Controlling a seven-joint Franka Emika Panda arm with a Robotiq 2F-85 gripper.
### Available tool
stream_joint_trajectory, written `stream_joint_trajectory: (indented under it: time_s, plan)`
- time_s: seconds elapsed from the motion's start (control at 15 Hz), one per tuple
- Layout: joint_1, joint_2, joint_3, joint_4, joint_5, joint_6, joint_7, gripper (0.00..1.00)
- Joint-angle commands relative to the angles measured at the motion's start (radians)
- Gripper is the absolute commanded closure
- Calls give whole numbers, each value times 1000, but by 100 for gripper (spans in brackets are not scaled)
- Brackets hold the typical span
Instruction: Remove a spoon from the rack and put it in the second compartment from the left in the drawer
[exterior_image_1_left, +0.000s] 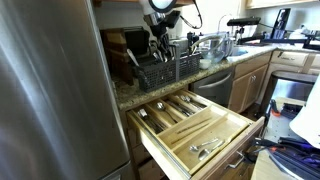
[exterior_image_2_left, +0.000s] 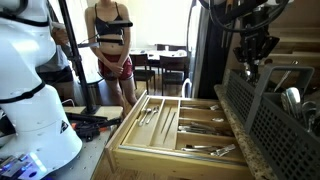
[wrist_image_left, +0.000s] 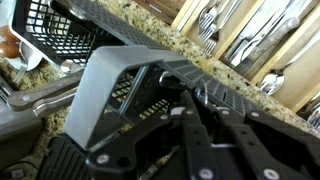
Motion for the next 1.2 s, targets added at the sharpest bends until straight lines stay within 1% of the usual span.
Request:
stream_joint_trajectory:
  time_s: [0.0,0.47,1.13]
  plan:
    - [24,5,-16,7,-15,-11,32,94]
    - [23,-4,-16,4,-14,-14,41,94]
    - [28,-60,-13,-23,-19,-26,48,94]
